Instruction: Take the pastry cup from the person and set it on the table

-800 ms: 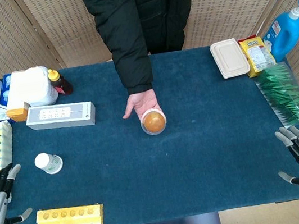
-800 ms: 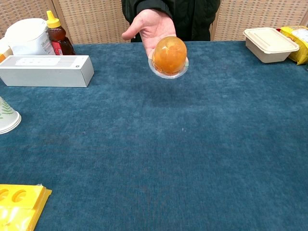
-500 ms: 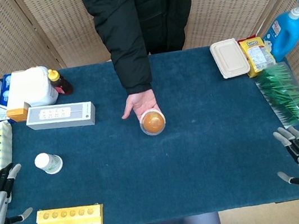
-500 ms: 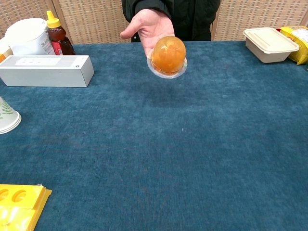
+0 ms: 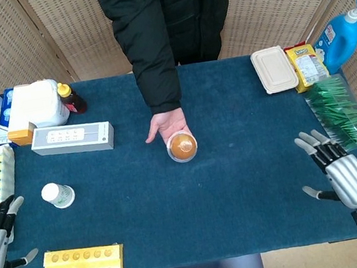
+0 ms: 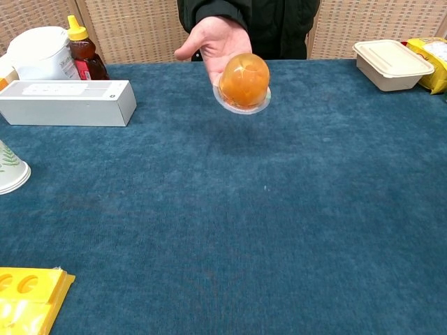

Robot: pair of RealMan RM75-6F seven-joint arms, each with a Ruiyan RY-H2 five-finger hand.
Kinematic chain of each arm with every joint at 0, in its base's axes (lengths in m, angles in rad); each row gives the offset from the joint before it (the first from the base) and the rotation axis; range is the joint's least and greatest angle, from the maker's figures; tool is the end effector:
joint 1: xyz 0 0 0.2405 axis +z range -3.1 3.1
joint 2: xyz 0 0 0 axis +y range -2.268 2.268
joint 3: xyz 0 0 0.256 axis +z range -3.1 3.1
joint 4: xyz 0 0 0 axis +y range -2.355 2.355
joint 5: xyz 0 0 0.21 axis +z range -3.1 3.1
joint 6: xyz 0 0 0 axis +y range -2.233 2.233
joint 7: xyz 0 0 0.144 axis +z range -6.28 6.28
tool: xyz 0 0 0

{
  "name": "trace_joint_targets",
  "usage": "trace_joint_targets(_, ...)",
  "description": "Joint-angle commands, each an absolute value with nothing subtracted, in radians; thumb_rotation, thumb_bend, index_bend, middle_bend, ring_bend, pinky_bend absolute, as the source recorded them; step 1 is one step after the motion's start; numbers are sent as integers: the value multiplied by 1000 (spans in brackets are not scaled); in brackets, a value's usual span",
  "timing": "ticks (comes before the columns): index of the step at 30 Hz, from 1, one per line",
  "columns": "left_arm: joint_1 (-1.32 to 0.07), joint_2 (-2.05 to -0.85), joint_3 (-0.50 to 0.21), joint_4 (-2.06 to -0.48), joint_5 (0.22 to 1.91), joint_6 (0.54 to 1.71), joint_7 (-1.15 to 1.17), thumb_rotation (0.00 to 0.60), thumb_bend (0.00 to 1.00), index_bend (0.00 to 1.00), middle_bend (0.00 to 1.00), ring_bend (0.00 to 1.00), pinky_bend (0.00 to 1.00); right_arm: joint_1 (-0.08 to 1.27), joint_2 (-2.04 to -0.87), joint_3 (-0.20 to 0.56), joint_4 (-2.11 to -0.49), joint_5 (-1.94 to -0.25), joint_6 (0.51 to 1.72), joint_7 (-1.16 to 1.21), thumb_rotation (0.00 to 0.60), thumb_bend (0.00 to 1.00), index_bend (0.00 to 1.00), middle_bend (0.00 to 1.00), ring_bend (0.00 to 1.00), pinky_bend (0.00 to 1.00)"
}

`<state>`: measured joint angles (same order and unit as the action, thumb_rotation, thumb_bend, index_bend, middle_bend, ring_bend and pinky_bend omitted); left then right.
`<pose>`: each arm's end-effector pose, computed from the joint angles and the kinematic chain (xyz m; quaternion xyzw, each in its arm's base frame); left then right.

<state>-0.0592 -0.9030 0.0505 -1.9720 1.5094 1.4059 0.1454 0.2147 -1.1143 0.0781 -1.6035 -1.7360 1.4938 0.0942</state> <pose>-0.2670 0.1466 0.1705 -0.6283 -0.4426 -0.3279 0.5494 -0.2535 -0.2174 0.1526 0.6634 -0.3067 0.4898 0.4753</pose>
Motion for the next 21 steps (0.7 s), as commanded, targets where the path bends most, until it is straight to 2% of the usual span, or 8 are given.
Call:
trace_joint_targets(1, -57, -900, 49, -1969, 1502, 1407, 136, 600, 89, 0, 0, 0, 39, 368, -1119, 185, -1708, -1655, 1314, 20, 600, 52, 85, 83, 54, 167)
trace_joint_targets(10, -63, -889, 40, -1973, 1487, 1402, 109, 600, 88, 0, 0, 0, 39, 545, -1204, 278, -1809, -1481, 1108, -185, 600, 61, 85, 88, 57, 167)
trace_joint_targets(21, -70, -876, 34, -1967, 1475, 1390, 78, 600, 88, 0, 0, 0, 39, 712, -1374, 327, -1767, -1307, 1000, -359, 600, 71, 117, 121, 95, 197)
